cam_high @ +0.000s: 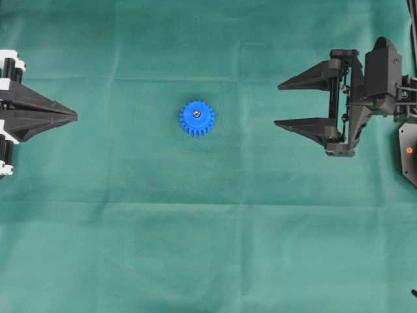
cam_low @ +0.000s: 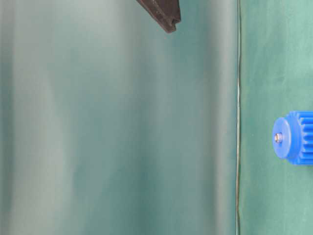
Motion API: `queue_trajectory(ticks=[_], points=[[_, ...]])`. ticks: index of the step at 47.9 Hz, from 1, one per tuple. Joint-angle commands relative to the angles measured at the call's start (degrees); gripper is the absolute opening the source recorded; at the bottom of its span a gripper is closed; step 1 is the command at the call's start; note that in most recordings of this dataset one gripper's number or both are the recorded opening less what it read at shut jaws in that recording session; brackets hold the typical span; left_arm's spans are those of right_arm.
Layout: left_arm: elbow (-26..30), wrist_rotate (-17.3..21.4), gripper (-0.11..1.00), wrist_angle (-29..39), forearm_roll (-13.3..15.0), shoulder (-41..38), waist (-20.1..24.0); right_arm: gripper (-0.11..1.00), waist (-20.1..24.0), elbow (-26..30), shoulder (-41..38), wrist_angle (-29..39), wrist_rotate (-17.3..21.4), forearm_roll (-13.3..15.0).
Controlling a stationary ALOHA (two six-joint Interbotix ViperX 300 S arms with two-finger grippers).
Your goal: Insert the shaft placed at a random location into the center hole of the small gear at another random location.
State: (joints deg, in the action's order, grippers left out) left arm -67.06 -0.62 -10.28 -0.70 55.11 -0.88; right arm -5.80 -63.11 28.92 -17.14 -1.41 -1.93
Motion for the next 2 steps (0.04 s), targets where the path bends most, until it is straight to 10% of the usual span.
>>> queue_trajectory(ticks=[1, 2], points=[[0.88, 0.0, 0.0, -0.35, -0.18, -0.44, -0.09, 0.82, 0.26, 0.7, 0.26, 0.0, 0.0, -0.18], [0.88, 0.0, 0.0, -0.35, -0.09, -0.44, -0.09, 0.82, 0.18, 0.7, 0.26, 0.0, 0.0, -0.18]])
